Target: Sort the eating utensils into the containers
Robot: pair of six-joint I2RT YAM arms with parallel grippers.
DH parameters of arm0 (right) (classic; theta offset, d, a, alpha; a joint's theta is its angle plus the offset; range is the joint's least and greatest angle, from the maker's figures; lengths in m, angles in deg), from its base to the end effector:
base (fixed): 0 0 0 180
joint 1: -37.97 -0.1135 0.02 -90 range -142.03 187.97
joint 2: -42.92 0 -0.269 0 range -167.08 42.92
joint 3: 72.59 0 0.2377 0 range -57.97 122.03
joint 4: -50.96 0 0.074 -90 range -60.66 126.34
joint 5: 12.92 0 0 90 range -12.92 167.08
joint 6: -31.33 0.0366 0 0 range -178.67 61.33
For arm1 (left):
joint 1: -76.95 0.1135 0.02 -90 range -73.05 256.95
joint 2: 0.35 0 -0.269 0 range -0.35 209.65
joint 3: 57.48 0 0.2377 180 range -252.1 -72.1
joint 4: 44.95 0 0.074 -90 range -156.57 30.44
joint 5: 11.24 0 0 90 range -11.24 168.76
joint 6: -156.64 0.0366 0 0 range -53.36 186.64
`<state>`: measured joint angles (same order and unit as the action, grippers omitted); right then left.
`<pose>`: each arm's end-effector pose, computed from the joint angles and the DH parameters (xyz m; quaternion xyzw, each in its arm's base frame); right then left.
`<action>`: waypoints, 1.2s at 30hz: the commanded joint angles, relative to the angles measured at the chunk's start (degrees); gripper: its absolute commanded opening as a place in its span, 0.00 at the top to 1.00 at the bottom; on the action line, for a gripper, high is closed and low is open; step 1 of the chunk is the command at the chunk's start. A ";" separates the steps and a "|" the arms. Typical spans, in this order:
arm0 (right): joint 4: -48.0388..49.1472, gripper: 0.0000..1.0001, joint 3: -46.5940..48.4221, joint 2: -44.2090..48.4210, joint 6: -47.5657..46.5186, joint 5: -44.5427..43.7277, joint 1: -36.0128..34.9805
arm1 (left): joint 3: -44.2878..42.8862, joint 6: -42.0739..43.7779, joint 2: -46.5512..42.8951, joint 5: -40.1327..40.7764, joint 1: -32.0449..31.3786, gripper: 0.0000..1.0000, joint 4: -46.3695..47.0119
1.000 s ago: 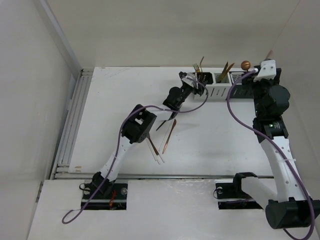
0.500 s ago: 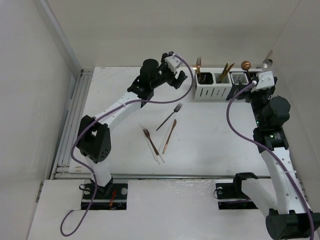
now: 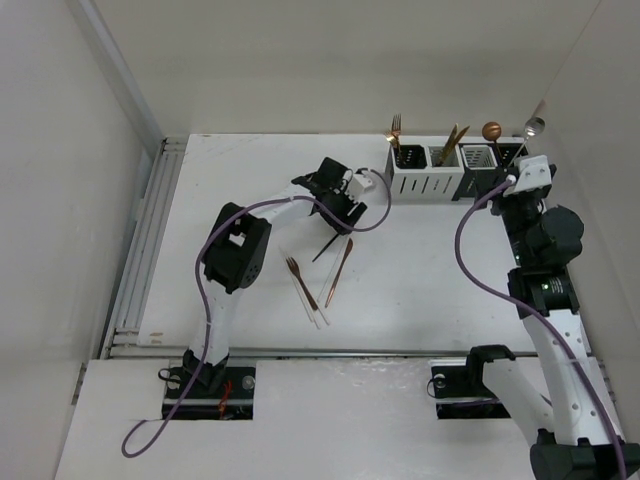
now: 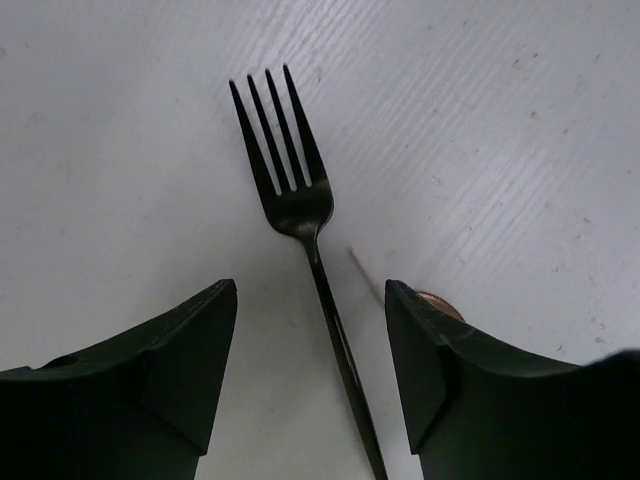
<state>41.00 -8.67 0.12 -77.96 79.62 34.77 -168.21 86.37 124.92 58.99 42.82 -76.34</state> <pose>0.1525 0.0102 0.4033 -0.1406 0.6193 -0.0942 0.7667 0.3911 -0.2800 0.1955 0.4710 0.7850 -0.2042 0.3467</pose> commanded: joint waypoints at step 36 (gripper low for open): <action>0.08 0.19 -0.43 2.82 -1.54 -3.69 -0.58 | -4.60 -6.53 1.03 7.82 2.14 1.00 -9.94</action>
<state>40.52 -9.08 2.19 -79.27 76.76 34.77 -170.53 83.90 126.30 67.65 42.79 -83.05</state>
